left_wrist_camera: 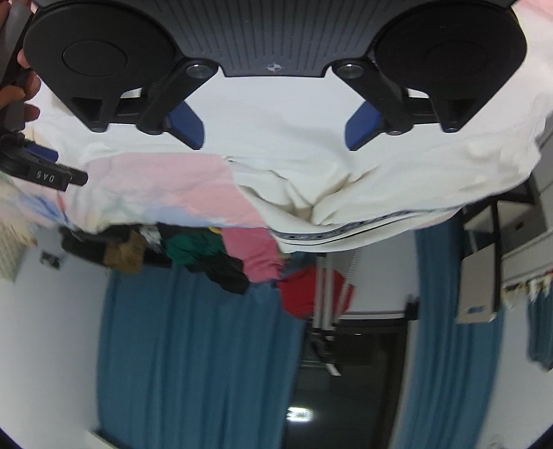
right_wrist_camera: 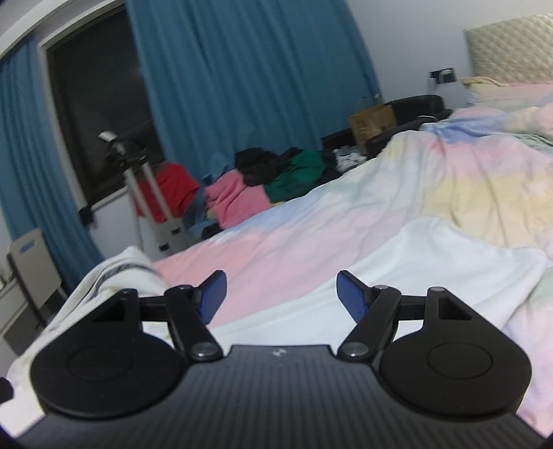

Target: Fold clothes

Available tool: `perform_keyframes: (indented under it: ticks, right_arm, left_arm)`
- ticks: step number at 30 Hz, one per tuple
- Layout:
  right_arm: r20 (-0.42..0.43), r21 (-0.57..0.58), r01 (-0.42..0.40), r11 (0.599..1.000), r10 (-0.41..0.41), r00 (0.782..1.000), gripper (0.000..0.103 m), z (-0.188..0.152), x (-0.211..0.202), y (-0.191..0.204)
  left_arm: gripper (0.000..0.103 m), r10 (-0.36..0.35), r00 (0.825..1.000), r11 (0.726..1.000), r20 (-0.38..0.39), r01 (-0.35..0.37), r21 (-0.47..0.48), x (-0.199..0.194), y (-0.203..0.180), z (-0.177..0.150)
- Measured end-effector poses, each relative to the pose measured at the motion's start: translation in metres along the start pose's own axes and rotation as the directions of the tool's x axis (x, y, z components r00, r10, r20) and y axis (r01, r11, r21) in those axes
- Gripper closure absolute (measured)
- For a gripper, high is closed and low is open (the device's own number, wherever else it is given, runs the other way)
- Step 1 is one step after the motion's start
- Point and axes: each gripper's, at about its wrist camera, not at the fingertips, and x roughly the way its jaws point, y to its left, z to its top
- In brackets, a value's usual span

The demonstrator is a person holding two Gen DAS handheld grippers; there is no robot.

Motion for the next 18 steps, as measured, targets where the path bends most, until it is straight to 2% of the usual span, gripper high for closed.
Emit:
perform_keyframes:
  ticks: [1, 4, 10, 14, 18]
  right_arm:
    - [-0.006, -0.016, -0.008, 1.000, 0.008, 1.000, 0.030, -0.002, 0.000, 0.003]
    - [-0.028, -0.060, -0.024, 0.998, 0.022, 0.999, 0.030, -0.009, 0.002, 0.012]
    - [-0.069, -0.070, -0.068, 0.995, 0.063, 0.996, 0.030, -0.014, 0.005, 0.021]
    - [-0.094, -0.084, -0.076, 0.994, 0.068, 0.993, 0.030, -0.019, 0.010, 0.025]
    - [-0.135, -0.094, -0.086, 0.992, 0.073, 0.988, 0.030, -0.025, 0.017, 0.028]
  left_arm:
    - [0.002, 0.003, 1.000, 1.000, -0.001, -0.003, -0.023, 0.001, 0.002, -0.007]
    - [0.000, 0.021, 1.000, 0.999, -0.004, -0.021, -0.049, 0.007, 0.000, -0.016]
    - [0.000, 0.033, 0.999, 0.997, -0.013, -0.033, -0.068, 0.020, 0.001, -0.019]
    - [0.000, 0.079, 0.996, 0.995, -0.034, -0.082, -0.063, 0.032, -0.005, -0.026]
    - [0.000, 0.096, 0.994, 0.992, -0.051, -0.100, -0.077, 0.036, -0.008, -0.027]
